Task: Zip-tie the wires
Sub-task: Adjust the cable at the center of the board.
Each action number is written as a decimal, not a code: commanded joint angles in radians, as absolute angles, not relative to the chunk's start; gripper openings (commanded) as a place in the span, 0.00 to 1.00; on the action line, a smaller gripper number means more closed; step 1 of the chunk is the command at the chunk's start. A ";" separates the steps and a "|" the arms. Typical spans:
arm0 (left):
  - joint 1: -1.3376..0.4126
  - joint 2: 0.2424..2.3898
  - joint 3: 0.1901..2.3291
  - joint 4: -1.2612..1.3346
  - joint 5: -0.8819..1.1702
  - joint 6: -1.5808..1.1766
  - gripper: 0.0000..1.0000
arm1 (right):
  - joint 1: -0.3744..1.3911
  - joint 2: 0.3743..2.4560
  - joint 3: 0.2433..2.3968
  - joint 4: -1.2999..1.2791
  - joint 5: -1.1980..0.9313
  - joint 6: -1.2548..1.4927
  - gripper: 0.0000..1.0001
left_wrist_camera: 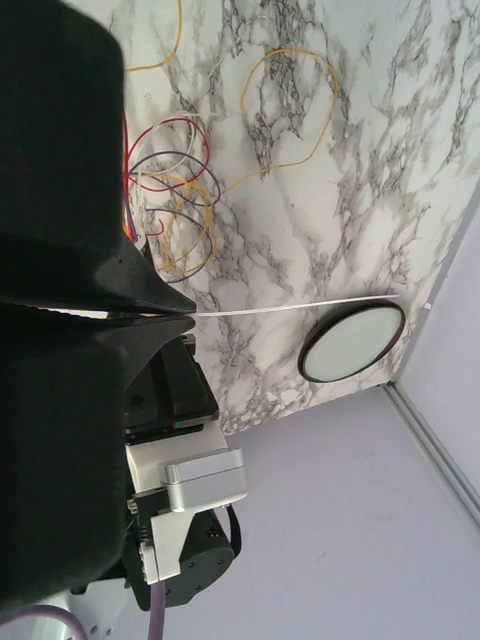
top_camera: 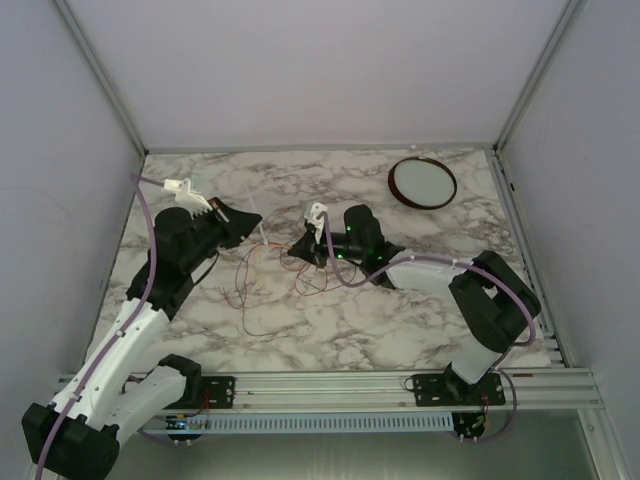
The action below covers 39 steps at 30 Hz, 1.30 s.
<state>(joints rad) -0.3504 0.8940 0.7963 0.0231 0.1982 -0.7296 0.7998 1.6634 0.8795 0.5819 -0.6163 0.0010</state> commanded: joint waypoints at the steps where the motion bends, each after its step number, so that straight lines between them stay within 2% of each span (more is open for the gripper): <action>1: -0.345 0.864 0.787 0.025 0.185 -0.721 0.00 | 0.785 1.629 0.880 0.565 -0.600 -0.025 0.00; 20: -0.345 0.817 0.797 -0.030 0.146 -0.693 0.00 | 0.763 1.611 0.876 0.536 -0.514 -0.017 0.00; 38: -0.343 0.827 0.838 -0.069 0.153 -0.657 0.00 | 0.760 1.628 0.904 0.526 -0.522 -0.001 0.00; 39: -0.344 0.829 0.836 -0.065 0.158 -0.658 0.00 | 0.761 1.627 0.907 0.531 -0.533 0.006 0.03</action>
